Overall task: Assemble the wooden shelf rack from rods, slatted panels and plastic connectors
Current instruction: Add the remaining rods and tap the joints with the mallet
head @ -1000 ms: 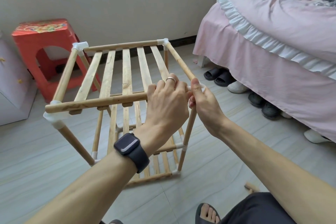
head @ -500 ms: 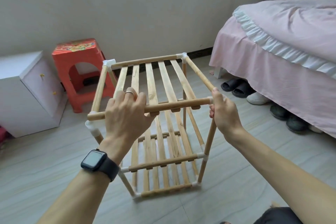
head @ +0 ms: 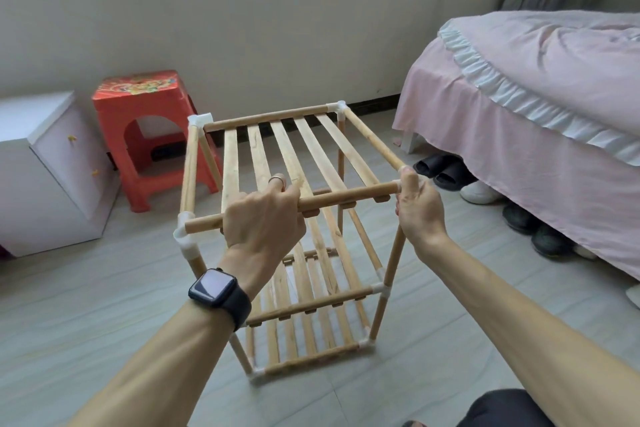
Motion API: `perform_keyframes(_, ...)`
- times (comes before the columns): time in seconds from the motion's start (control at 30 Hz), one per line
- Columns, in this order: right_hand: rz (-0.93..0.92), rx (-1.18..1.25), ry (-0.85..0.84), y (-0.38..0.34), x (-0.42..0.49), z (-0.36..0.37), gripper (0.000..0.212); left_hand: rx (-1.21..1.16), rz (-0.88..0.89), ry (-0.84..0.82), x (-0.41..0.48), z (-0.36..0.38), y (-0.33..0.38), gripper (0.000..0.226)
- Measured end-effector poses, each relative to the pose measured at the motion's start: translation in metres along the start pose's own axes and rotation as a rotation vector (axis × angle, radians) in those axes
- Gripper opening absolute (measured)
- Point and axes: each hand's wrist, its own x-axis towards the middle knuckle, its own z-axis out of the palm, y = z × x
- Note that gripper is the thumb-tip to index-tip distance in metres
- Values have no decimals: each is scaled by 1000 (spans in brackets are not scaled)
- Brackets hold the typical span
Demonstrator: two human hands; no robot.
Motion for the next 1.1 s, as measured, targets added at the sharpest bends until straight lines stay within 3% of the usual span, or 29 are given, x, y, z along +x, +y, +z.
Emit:
perform_keyframes(0.13,42,-4,18,-1,12,0,52,-10,31,21,3,-3,4,37)
perform_keyframes(0.2,103,-21,68,-6,23,-3,57,-34,72,-62,4,-5,10,43)
perform_keyframes(0.27,169,-57,195,-13,34,-5,57,-83,129,-121,5,-11,10,46)
perform_keyframes(0.33,197,-152,354,-21,34,-5,53,-212,143,-57,4,-25,0,45)
perform_keyframes(0.4,117,-241,405,-27,20,0,46,-343,41,60,2,-37,-17,41)
perform_keyframes(0.47,-65,-279,391,-36,-5,7,45,-511,-232,131,-5,-40,-37,36)
perform_keyframes(0.57,-257,-160,208,-50,-42,11,32,-973,-810,4,-22,-34,-53,47)
perform_keyframes(0.63,-128,41,-132,-61,-68,19,32,-1190,-1021,-169,-37,-28,-54,55)
perform_keyframes(0.73,171,114,-592,-67,-94,41,55,-1332,-942,-465,-51,-23,-53,65)
perform_keyframes(0.8,249,174,-745,-68,-100,57,58,-1403,-848,-525,-51,-25,-53,64)
perform_keyframes(0.9,297,353,-777,-74,-99,72,46,-1473,-763,-582,-50,-21,-58,56)
perform_keyframes(1.1,323,463,-593,-68,-101,88,34,-1602,-769,-626,-49,-15,-64,55)
